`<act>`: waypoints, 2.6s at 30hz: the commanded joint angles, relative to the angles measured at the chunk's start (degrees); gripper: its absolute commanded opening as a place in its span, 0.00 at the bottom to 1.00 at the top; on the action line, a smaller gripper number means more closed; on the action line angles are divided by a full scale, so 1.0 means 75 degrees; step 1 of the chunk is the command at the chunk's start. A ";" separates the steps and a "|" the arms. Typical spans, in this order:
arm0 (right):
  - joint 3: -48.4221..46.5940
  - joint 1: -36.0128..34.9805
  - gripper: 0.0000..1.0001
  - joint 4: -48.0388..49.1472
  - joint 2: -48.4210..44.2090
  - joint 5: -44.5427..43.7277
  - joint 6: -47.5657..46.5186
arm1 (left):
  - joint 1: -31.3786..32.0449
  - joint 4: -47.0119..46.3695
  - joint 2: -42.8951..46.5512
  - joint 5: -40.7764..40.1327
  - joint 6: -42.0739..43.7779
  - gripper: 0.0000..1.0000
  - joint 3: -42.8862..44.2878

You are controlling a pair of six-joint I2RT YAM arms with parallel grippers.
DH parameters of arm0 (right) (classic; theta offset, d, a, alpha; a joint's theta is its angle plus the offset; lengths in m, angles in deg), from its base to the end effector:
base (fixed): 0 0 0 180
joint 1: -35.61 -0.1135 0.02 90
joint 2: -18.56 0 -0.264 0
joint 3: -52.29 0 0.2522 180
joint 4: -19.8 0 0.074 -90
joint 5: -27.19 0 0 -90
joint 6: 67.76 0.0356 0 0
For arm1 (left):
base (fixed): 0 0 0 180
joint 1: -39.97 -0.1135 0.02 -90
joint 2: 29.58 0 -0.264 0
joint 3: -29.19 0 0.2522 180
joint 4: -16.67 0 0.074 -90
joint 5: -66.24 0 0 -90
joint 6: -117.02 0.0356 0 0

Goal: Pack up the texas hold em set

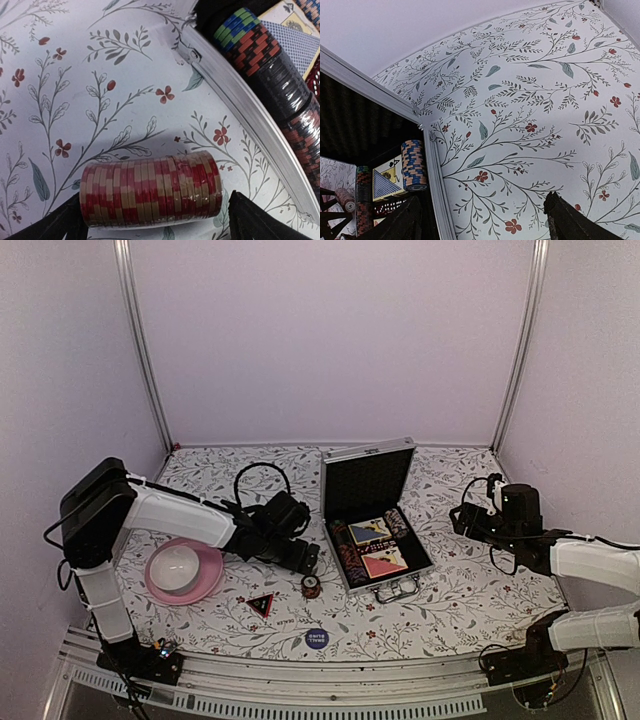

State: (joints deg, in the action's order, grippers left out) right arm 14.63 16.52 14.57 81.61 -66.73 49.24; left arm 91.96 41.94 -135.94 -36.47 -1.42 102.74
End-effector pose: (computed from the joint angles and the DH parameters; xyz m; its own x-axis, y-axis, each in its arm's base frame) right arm 0.2110 0.0704 0.1849 -0.5518 0.2883 -0.7826 -0.0227 0.9328 0.3597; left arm 0.2302 -0.2818 0.1379 -0.7915 0.2583 -0.5539 0.3639 0.9273 -0.0876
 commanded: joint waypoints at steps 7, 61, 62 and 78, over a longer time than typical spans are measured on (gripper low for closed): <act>0.0135 0.0034 0.86 0.0107 -0.0061 -0.0063 0.0073 | -0.0058 -0.0079 -0.0116 -0.0318 0.0274 0.97 0.0270; -0.0561 0.0038 0.86 -0.0857 -0.0384 0.0876 -0.0325 | 0.0132 -0.1267 0.1067 -0.1001 0.0512 0.53 -0.0688; -0.0739 0.0038 0.86 -0.1110 -0.0389 0.1086 -0.0490 | 0.0189 -0.1574 0.1307 -0.1002 0.0705 0.53 -0.0868; -0.2612 -0.0169 0.84 -0.2537 -0.0189 0.6157 -0.0198 | 0.2390 -0.5067 0.2958 -0.1380 0.4042 0.48 -0.1540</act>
State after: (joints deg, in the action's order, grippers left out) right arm -1.61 16.39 -3.37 78.79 -34.74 45.20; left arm 103.89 14.86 -114.87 -43.00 18.62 87.71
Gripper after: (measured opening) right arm 0.848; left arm 0.701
